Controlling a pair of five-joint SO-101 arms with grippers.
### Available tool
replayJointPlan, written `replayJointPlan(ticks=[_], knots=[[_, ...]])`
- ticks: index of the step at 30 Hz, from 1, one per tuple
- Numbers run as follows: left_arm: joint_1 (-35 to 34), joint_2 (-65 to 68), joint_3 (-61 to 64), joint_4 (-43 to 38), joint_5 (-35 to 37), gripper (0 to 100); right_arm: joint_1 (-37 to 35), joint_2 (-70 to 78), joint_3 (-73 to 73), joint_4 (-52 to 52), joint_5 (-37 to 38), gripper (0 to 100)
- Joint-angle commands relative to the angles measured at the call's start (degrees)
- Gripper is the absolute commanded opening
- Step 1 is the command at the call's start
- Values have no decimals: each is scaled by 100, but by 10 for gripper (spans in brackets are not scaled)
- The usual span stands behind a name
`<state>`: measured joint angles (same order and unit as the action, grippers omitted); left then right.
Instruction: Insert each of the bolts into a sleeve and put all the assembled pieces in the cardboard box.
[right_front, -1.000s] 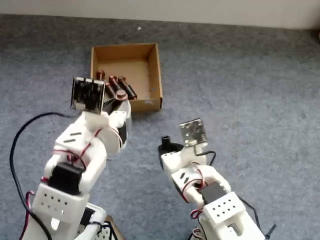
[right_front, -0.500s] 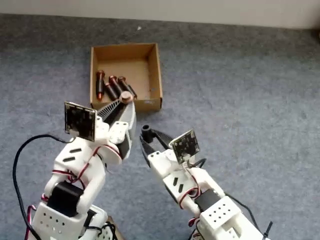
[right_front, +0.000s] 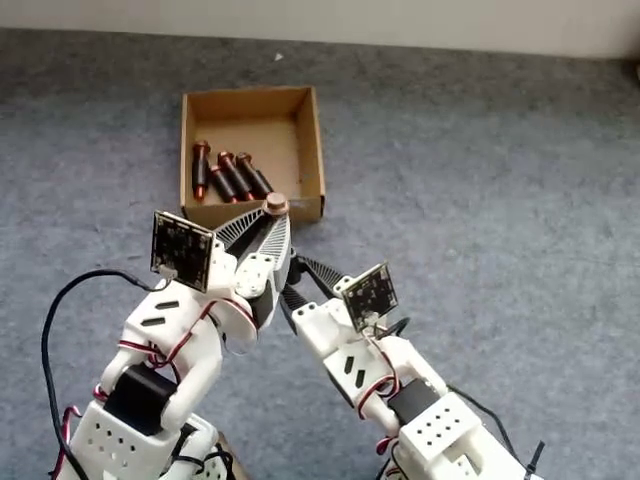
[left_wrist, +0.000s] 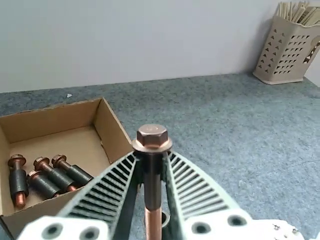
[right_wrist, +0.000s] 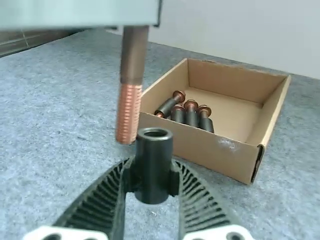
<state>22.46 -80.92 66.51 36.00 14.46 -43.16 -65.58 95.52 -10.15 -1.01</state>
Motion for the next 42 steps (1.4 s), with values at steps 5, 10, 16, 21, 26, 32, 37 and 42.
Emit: replayJointPlan(ticks=[5, 10, 16, 21, 26, 32, 37, 42], knots=[[-233, -92, -66, -316, 62, 5, -136, -127, 655, -163, 70, 4], [-233, -92, -48, -325, 62, 5, -145, -127, 655, -163, 70, 4], [-224, -75, -31, -325, 62, 5, -365, -127, 655, -163, 70, 4], [-66, -84, 92, -316, 53, 6, -312, -127, 664, -180, 70, 4], [4, -84, 171, -299, 35, 6, -312, -127, 673, -180, 62, 4], [4, -84, 180, -290, 26, 6, -233, -127, 681, -330, 35, 4], [-233, -92, 233, -167, 18, 8, 312, -127, 681, -716, 0, 4], [-233, -84, 251, 352, -695, 120, 620, -127, 681, -822, -475, 4]])
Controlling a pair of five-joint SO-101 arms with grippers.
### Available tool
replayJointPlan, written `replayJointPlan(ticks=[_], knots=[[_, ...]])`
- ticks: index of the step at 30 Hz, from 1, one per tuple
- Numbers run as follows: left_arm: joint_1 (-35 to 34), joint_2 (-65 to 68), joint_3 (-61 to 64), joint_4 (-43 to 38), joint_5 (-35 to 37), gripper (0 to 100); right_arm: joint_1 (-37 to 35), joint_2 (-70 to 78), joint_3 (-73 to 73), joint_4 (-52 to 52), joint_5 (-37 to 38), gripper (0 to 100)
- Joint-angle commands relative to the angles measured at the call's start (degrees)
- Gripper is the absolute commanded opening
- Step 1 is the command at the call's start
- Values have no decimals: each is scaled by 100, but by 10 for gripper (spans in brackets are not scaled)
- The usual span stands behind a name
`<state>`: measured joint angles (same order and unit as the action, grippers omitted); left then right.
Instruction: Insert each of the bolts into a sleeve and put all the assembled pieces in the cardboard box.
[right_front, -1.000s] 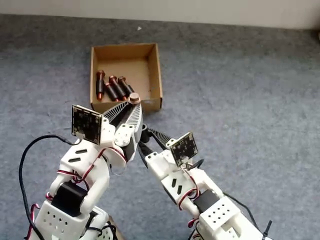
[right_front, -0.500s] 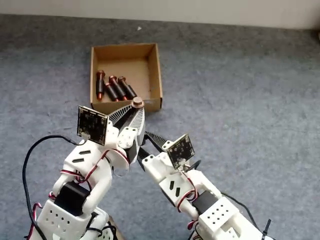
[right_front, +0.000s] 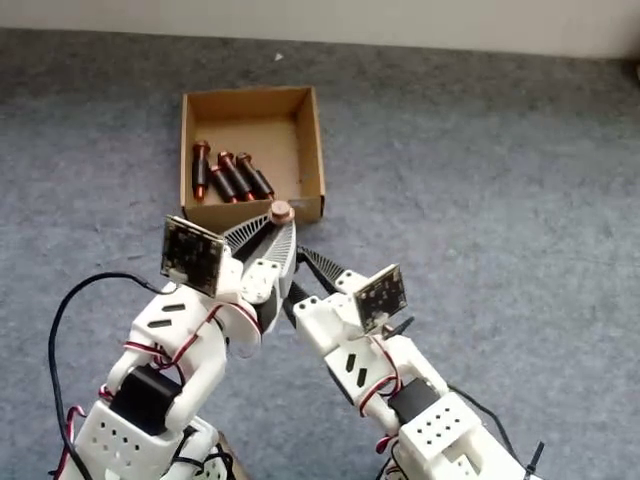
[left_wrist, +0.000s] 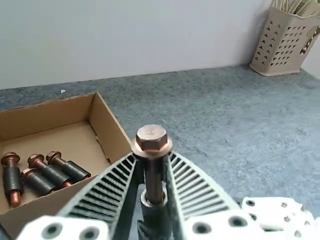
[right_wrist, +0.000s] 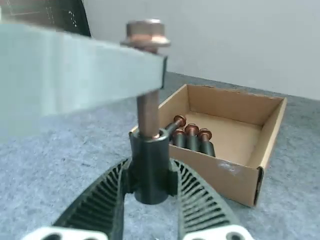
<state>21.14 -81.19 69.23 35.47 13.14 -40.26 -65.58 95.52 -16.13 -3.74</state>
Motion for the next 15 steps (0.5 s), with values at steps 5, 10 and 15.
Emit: replayJointPlan(ticks=[5, 10, 15], knots=[[-145, -57, -75, 730, -607, 189, 462, -127, 681, -215, -220, 4], [-365, -57, -462, 888, -826, 189, 708, -127, 681, -163, -229, 4], [-980, -57, -857, 1160, -1371, 185, 1051, -119, 673, 4, -229, 4]])
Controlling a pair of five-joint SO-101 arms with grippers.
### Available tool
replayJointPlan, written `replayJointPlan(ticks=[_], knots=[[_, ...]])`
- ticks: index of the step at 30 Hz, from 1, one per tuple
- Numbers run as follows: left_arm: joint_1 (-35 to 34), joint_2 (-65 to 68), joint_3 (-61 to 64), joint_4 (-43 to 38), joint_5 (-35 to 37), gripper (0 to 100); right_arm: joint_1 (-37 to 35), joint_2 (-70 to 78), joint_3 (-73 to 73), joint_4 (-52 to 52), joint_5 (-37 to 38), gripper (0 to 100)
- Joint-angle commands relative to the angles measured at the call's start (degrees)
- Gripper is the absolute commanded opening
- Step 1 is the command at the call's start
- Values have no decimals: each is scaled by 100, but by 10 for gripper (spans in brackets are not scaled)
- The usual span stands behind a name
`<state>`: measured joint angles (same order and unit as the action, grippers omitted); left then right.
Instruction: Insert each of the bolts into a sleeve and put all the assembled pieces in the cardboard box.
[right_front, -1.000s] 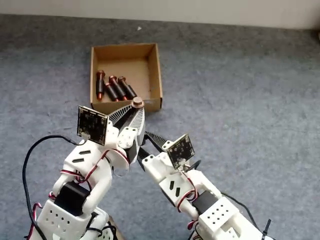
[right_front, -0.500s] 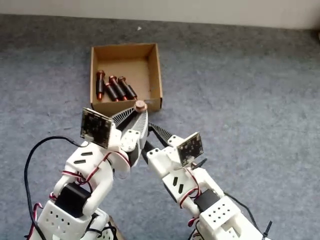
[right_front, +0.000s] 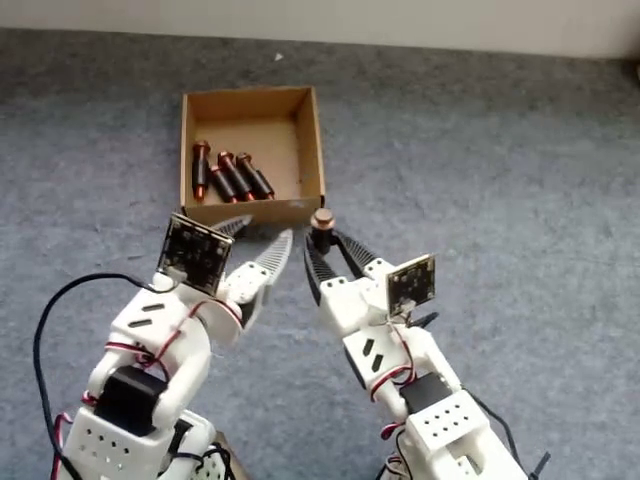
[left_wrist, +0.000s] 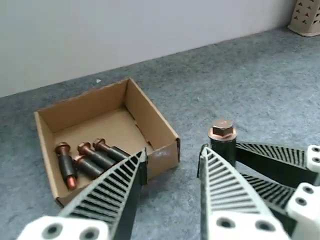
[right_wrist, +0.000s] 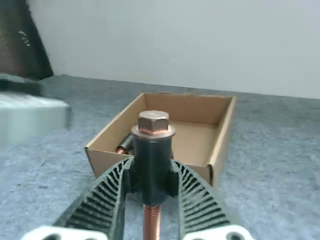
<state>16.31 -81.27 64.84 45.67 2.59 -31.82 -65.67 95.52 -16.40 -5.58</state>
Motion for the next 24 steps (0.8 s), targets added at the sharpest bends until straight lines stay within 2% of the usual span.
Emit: replayJointPlan(ticks=[1, 6, 15, 20, 24], knots=[[-673, -57, -409, 185, -343, 185, 233, -110, 664, 154, -44, 4], [-1560, -57, 75, 448, -352, 185, 242, -110, 611, 1235, -44, 4], [-2695, -57, 1516, 536, -352, 185, 251, -66, -1086, 3802, -44, 4], [-2791, -57, 2132, 536, -360, 185, 233, 224, -2141, 4268, -35, 4], [-2800, -57, 2510, 536, -378, 185, 224, 1420, -3222, 4251, -35, 4]])
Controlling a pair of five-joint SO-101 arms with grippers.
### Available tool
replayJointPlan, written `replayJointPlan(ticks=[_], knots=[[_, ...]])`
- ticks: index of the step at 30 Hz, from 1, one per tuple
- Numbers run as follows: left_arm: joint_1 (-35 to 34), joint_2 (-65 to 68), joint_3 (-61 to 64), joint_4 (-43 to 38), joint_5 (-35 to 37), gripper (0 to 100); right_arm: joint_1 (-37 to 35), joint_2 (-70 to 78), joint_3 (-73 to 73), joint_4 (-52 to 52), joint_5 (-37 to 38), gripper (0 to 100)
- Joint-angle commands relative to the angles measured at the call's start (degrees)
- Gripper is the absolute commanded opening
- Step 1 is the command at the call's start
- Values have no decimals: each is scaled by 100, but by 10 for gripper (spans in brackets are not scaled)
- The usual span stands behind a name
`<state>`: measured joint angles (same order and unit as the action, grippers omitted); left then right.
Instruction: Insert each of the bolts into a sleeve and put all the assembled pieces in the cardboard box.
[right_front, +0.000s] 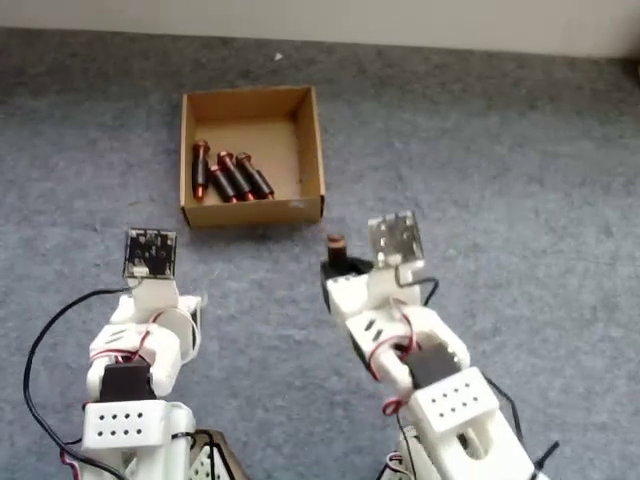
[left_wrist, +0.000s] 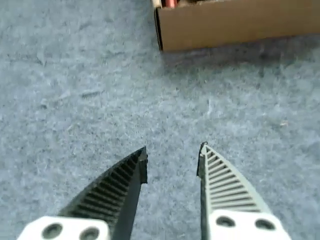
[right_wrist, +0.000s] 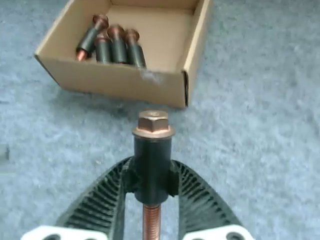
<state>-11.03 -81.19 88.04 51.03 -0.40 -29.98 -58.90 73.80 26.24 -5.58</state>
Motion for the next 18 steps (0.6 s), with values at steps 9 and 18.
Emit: replayJointPlan(ticks=[9, 18], knots=[[-57, -66, 532, -264, -79, 185, 40, 3582, -3389, -1780, -9, 4], [-110, -66, 769, -791, -79, 185, 57, 6237, -4391, -3987, 0, 4]])
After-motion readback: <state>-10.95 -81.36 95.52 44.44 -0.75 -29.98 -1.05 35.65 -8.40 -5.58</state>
